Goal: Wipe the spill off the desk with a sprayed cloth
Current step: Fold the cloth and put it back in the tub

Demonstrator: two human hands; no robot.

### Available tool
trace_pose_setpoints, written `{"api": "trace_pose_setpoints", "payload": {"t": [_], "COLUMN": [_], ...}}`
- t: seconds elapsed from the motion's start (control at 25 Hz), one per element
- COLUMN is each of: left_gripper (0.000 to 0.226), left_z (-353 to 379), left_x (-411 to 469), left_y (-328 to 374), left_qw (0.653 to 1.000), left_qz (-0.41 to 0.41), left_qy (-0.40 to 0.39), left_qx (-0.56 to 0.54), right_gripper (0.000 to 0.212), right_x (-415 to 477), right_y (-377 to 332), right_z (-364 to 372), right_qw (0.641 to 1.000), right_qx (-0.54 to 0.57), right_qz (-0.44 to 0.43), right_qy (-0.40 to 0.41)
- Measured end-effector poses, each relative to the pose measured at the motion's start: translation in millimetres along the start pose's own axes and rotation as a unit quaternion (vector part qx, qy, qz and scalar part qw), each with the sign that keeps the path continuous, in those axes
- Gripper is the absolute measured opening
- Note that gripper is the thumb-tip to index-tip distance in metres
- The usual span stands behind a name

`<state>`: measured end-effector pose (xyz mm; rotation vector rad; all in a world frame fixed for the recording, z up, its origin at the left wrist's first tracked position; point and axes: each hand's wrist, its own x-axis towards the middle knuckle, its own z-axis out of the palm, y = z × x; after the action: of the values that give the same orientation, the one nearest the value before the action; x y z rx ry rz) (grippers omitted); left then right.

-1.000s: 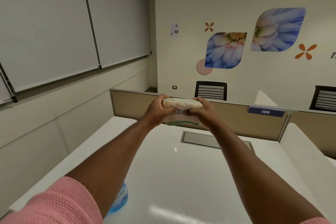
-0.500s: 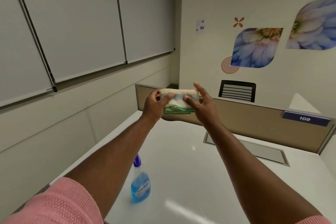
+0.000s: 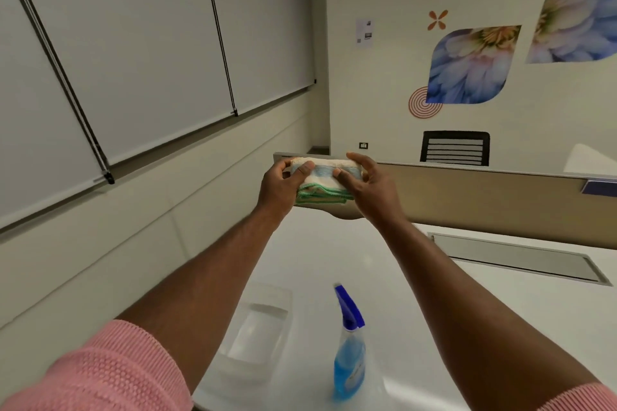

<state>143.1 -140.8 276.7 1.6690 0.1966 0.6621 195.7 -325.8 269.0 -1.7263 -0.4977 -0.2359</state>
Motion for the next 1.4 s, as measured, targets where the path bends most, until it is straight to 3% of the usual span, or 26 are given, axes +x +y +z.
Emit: {"api": "trace_pose_setpoints", "payload": {"t": [0.4, 0.6, 0.76, 0.96, 1.08, 1.24, 1.4], "left_gripper": [0.033, 0.032, 0.036, 0.036, 0.034, 0.039, 0.045], "left_z": [-141, -178, -200, -209, -214, -210, -204], "left_x": [19, -12, -43, -68, -70, -78, -83], "left_y": [-86, -181, -235, -261, -267, -275, -293], "left_qw": [0.994, 0.975, 0.940, 0.886, 0.844, 0.754, 0.705], "left_qz": [-0.079, -0.186, -0.267, -0.211, -0.143, 0.014, 0.022], "left_qy": [-0.073, -0.109, -0.164, -0.254, -0.290, -0.340, -0.368], "left_qx": [0.010, 0.044, 0.134, 0.324, 0.428, 0.561, 0.605], "right_gripper": [0.044, 0.038, 0.035, 0.036, 0.035, 0.035, 0.036], "right_x": [-44, -90, -125, -155, -168, -179, -188], "right_y": [10, 61, 99, 131, 142, 159, 172], "right_z": [167, 213, 233, 246, 249, 254, 261], "right_qw": [0.992, 0.972, 0.932, 0.882, 0.842, 0.803, 0.771], "right_qx": [-0.078, -0.146, -0.193, -0.304, -0.422, -0.499, -0.532], "right_qz": [0.096, 0.182, 0.281, 0.307, 0.237, 0.139, 0.092], "right_qy": [0.030, -0.042, -0.121, -0.186, -0.239, -0.294, -0.337]}}
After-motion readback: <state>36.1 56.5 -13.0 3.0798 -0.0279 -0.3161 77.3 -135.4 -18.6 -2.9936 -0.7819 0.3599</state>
